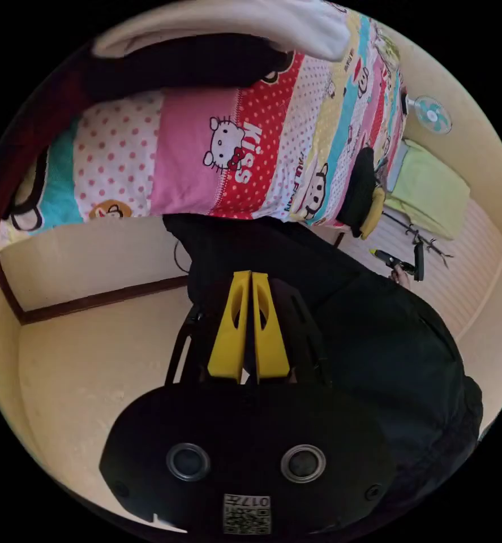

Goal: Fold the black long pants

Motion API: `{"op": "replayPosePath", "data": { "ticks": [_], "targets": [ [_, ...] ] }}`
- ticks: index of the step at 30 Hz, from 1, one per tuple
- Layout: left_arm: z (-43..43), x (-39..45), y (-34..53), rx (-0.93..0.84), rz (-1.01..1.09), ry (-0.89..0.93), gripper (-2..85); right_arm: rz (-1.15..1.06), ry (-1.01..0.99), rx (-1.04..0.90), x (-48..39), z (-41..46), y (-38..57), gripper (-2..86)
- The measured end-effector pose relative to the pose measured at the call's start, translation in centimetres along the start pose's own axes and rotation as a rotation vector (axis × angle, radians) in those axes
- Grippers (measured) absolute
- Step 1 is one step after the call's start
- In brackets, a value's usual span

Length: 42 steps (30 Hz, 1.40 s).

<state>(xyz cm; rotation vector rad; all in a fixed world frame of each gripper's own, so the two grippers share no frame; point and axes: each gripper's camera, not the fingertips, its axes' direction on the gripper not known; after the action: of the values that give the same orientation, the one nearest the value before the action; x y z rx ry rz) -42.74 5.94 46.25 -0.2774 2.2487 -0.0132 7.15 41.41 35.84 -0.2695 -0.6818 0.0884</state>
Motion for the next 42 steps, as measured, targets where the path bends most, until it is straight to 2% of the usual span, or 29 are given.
{"op": "replayPosePath", "data": {
  "ticks": [3, 6, 11, 13, 16, 20, 22, 25, 29, 31, 33, 35, 40, 42],
  "targets": [
    [1.6, 2.4, -1.6, -0.028, 0.050, -0.105, -1.0, 0.061, -0.091, -0.030, 3.4, 3.8, 2.6, 0.7],
    [4.2, 4.0, -2.5, -0.038, 0.073, -0.116, -1.0, 0.074, -0.219, 0.000, 7.2, 5.1, 3.6, 1.2],
    [9.5, 7.9, -4.4, -0.066, 0.078, -0.178, -1.0, 0.065, -0.335, 0.148, 14.8, 1.8, 2.6, 3.8],
    [12.2, 11.4, -5.9, -0.060, 0.116, -0.222, -1.0, 0.014, -0.309, 0.246, 17.2, -1.1, 1.7, 5.0],
    [15.8, 16.3, -7.9, -0.068, 0.181, -0.254, -1.0, -0.018, -0.124, 0.402, 19.6, -6.2, -0.8, 8.0],
    [20.0, 20.9, -9.1, -0.092, 0.227, -0.330, -1.0, -0.087, -0.112, 0.500, 23.4, -11.0, -6.7, 9.6],
    [22.5, 22.2, -9.0, -0.110, 0.254, -0.340, -1.0, -0.097, -0.080, 0.473, 25.0, -11.3, -9.6, 10.1],
    [25.0, 21.7, -8.7, -0.148, 0.217, -0.393, -1.0, -0.092, -0.081, 0.276, 27.7, -8.8, -13.8, 10.0],
    [26.6, 19.5, -8.1, -0.137, 0.167, -0.417, -1.0, 0.012, -0.449, 0.203, 33.3, -9.9, -13.0, 4.7],
    [27.3, 17.5, -8.0, -0.114, 0.120, -0.377, -1.0, -0.129, -0.525, 0.295, 34.4, -12.6, -9.6, 3.9],
    [27.5, 16.1, -8.1, -0.082, 0.093, -0.332, -1.0, -0.362, -0.885, 0.452, 35.2, -17.1, -4.1, 3.3],
    [27.6, 14.9, -8.4, -0.043, 0.073, -0.282, -1.0, -0.535, -1.073, 0.553, 33.6, -21.1, -0.1, 3.2],
    [27.6, 11.9, -9.5, 0.056, 0.051, -0.162, -1.0, -1.000, -0.967, 0.601, 20.4, -32.7, 7.0, 3.0],
    [27.5, 11.0, -9.7, 0.083, 0.055, -0.137, -1.0, -1.235, -1.019, 0.484, 13.1, -34.6, 8.8, 3.1]
  ]
}}
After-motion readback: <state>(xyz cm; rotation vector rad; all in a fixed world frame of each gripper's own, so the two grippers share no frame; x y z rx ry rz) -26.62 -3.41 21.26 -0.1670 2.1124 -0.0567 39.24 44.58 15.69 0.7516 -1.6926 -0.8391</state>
